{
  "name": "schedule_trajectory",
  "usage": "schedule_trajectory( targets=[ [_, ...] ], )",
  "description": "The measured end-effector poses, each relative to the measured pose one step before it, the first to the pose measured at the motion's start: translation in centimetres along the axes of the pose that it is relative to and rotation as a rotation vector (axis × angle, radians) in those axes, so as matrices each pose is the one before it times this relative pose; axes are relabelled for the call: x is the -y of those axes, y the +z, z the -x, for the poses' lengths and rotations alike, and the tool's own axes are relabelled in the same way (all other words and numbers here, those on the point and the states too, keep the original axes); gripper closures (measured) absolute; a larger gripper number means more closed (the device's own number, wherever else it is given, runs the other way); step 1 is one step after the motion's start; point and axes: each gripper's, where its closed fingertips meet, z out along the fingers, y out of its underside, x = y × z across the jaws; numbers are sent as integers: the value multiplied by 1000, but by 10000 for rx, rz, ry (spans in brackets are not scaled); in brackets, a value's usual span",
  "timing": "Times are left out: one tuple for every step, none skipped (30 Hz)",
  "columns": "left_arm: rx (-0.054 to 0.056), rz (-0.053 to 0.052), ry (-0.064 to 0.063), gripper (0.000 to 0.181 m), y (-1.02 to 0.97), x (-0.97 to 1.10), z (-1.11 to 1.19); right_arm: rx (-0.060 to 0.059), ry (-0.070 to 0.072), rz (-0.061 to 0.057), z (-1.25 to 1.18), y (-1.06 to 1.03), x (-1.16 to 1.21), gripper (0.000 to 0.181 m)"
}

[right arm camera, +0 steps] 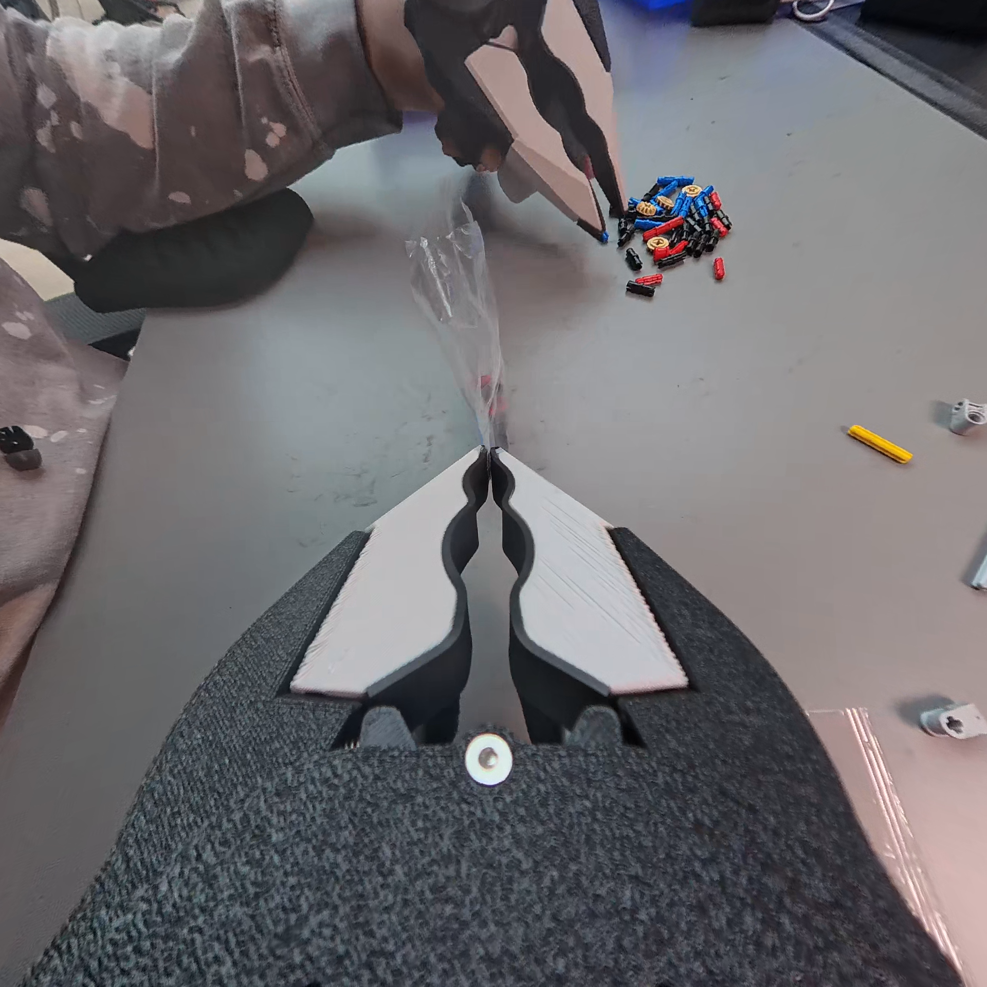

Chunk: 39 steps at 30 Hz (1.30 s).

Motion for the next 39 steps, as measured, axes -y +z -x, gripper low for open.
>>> schedule_trajectory(
  targets=[
    [-17, 263, 138, 168, 441, -186, 125, 27, 0, 4, 50, -7, -10, 181],
    [10, 217, 97, 167, 422, -125, 154, 10, 2, 1, 19, -9, -6, 181],
    [8, 121, 18, 164, 364, 7, 145, -2, -2, 2, 3, -18, -13, 181],
    [32, 5, -34, 159, 265, 146, 124, 1, -10, 7, 12, -22, -10, 181],
    [72, -59, -17, 156, 139, 218, 84, 2, -14, 10, 19, -16, -22, 181],
    [144, -109, 27, 154, -13, 280, 133, 1, -13, 9, 22, -29, -18, 181],
    [219, -203, 20, 153, -131, 401, 230, 4, -11, 9, 14, -24, -13, 181],
    [236, -314, -78, 155, -265, 521, 295, 2, -10, 7, 12, -18, -20, 181],
    [271, -451, -257, 161, -382, 667, 469, 0, -9, 3, 9, -15, -14, 181],
    [246, -615, -411, 173, -505, 858, 531, 4, -5, 2, 14, -6, -8, 181],
    [-47, -714, -409, 180, -589, 997, 142, 1, -3, 2, 15, -14, -12, 181],
    [-222, -676, -351, 181, -622, 1016, -186, -2, -8, 1, 14, -2, -5, 181],
    [-70, -578, -324, 180, -558, 958, -53, -3, -15, 4, 29, -6, -14, 181],
    [-20, -507, -269, 180, -468, 870, -34, -6, -14, 3, 13, 0, -7, 181],
    [-65, -472, -215, 181, -377, 825, -138, -6, -8, 0, 16, 7, -11, 181],
    [-96, -424, -196, 181, -295, 726, -190, 1, -3, -1, 9, 4, 2, 181],
    [-97, -325, -251, 181, -219, 545, -111, -4, 3, -4, -1, -1, -8, 181],
    [90, -149, -382, 181, -163, 252, 290, -16, 0, -6, -19, -4, 4, 181],
    [228, 66, -430, 181, -109, -80, 616, -16, 4, -7, -26, -6, 4, 181],
    [102, 237, -297, 181, -78, -303, 473, -18, 9, -7, -41, -16, -11, 181],
    [136, 335, -128, 181, -63, -438, 503, -21, 10, -3, -45, -24, -7, 181],
    [238, 273, 44, 181, -97, -361, 536, -21, 8, -8, -38, -37, -10, 181],
    [140, 162, 176, 181, -137, -197, 257, -29, 5, -4, -56, -32, -11, 181],
    [3, 189, 213, 181, -155, -183, -47, -29, 8, -5, -63, -34, -10, 181],
    [-192, 375, 184, 181, -84, -421, -402, -15, 16, -4, -50, -30, -7, 181],
    [-181, 518, 94, 181, 3, -627, -442, -5, 18, -9, -30, -10, -4, 181],
    [60, 350, 127, 181, 30, -488, -127, 8, 13, -4, -9, -2, -5, 181],
    [128, 45, 218, 181, -17, -171, -51, 18, 9, -3, 16, 17, -9, 181],
    [54, -131, 166, 181, -58, 23, -126, 12, 5, 3, 12, 24, -12, 181],
    [46, -166, 84, 181, -96, 73, -35, -4, -2, 25, -11, 24, -46, 181],
    [76, -206, 64, 181, -197, 153, 141, -14, -15, 53, -11, 32, -96, 181],
    [-58, -361, 35, 181, -361, 450, 65, -11, -10, 36, -4, 43, -50, 181],
    [-21, -589, -161, 181, -510, 851, 252, -8, -21, 13, 17, 20, -19, 181],
    [191, -624, -327, 181, -544, 958, 710, 13, -21, 4, 38, 23, -6, 181],
    [196, -474, -303, 181, -423, 748, 775, 17, -4, 0, 30, 3, 1, 181],
    [-38, -371, -201, 181, -263, 582, 387, -5, 14, 3, -22, 7, 5, 181],
    [-228, -334, -203, 181, -173, 472, -17, -5, 15, -1, -29, 4, -5, 181],
    [-251, -277, -245, 181, -115, 360, -202, 3, 2, 1, 5, -1, -2, 181],
    [-281, -100, -289, 181, -5, 95, -352, -9, -5, 4, -6, 0, -5, 181]
  ],
)
